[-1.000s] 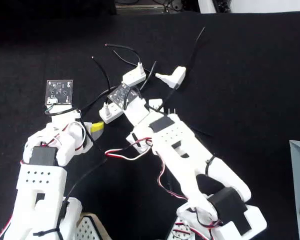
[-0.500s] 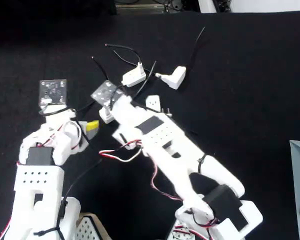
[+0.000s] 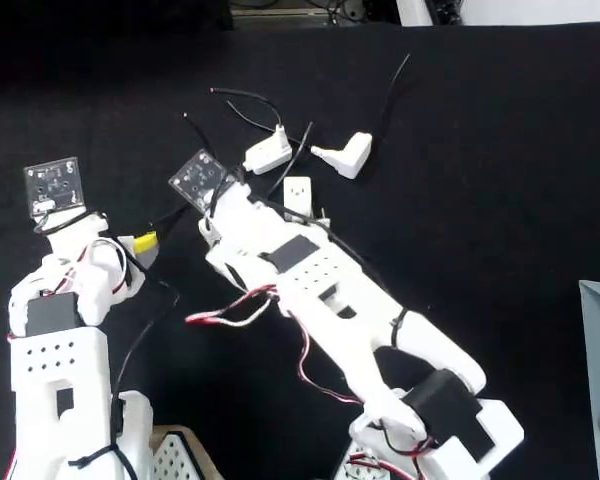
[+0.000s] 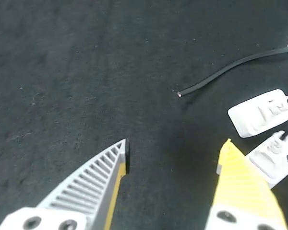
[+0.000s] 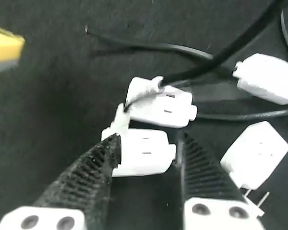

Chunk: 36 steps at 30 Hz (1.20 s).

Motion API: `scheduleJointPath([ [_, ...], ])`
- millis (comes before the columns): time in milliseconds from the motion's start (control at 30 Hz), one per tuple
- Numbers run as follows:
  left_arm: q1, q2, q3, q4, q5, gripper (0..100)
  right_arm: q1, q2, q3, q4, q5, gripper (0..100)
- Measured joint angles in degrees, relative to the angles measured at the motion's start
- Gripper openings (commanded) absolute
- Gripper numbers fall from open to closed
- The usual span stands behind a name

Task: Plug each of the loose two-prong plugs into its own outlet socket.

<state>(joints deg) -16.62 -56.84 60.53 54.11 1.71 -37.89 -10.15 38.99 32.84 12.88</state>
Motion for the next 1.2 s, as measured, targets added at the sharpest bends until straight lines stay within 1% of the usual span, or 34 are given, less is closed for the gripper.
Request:
scheduleJointPath([
  [167, 0.0, 0.0, 0.0, 0.0, 0.0, 30, 1.4, -4.0, -2.8, 9.7, -0.4, 15.2],
  [300, 0.0, 0.0, 0.0, 2.2, 0.0, 30, 6.2, -8.5, -2.9, 18.6, -2.6, 15.2],
  [400, 0.0, -2.8, 0.0, 3.3, 0.0, 30, 11.2, -9.1, -1.9, 21.5, -4.7, 15.3],
  [467, 0.0, -6.2, 0.4, 4.0, 0.0, 30, 14.1, -9.0, 1.1, 20.4, -5.3, 15.2],
  [633, 0.0, -17.8, 6.2, 5.4, 0.0, 30, 17.8, -4.0, 6.5, 11.9, -5.7, 15.2],
  [800, 0.0, -27.5, 12.4, 5.5, -1.2, 30, 18.2, 3.3, 6.4, 7.8, -8.4, 15.2],
  [967, 0.0, -30.0, 15.6, 5.5, -1.8, 30, 20.7, 13.0, 0.4, 7.6, -9.6, 15.1],
  [1033, 0.0, -30.0, 16.0, 5.5, -1.8, 30, 21.3, 15.7, -1.7, 7.6, -9.9, 10.9],
  [1100, 0.0, -30.1, 16.7, 5.5, -1.8, 30, 21.9, 17.1, -2.8, 7.6, -10.3, 1.8],
  [1200, 0.0, -30.4, 18.0, 5.5, -1.8, 30, 23.0, 17.6, -3.1, 7.6, -10.3, 1.4],
])
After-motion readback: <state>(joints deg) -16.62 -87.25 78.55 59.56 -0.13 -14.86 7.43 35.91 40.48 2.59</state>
